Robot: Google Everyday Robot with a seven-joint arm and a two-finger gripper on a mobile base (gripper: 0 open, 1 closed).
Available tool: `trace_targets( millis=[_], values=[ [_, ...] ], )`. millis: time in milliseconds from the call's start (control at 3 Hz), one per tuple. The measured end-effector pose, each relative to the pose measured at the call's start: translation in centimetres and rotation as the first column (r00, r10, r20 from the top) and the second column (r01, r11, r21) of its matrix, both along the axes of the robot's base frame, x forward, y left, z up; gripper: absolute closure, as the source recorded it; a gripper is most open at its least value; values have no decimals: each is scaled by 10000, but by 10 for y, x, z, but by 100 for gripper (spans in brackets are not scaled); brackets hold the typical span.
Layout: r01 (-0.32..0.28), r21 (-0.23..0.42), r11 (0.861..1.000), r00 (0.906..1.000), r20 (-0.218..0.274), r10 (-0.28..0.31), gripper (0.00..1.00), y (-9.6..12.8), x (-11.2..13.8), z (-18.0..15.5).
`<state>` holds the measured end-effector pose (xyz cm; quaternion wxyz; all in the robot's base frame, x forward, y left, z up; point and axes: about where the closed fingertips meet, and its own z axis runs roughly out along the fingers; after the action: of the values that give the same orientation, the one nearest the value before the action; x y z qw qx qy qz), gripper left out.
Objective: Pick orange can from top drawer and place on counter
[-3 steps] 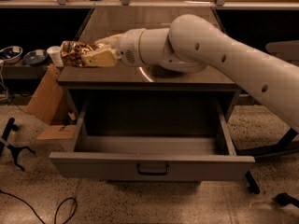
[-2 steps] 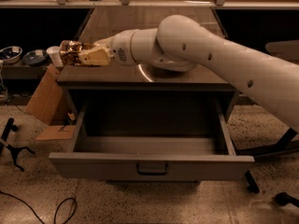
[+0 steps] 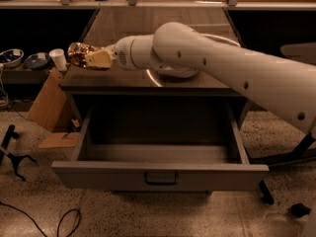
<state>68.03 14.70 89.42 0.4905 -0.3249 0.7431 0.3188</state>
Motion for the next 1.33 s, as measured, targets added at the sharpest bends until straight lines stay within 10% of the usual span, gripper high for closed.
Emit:
trace_targets(
  millis=[667,1333],
  values=[
    [949,138,9954,9938,-587,-940,85,-3,15,-14],
    [1238,130,9922,9892,-805,-1224,38,-6,17,-20]
  ],
)
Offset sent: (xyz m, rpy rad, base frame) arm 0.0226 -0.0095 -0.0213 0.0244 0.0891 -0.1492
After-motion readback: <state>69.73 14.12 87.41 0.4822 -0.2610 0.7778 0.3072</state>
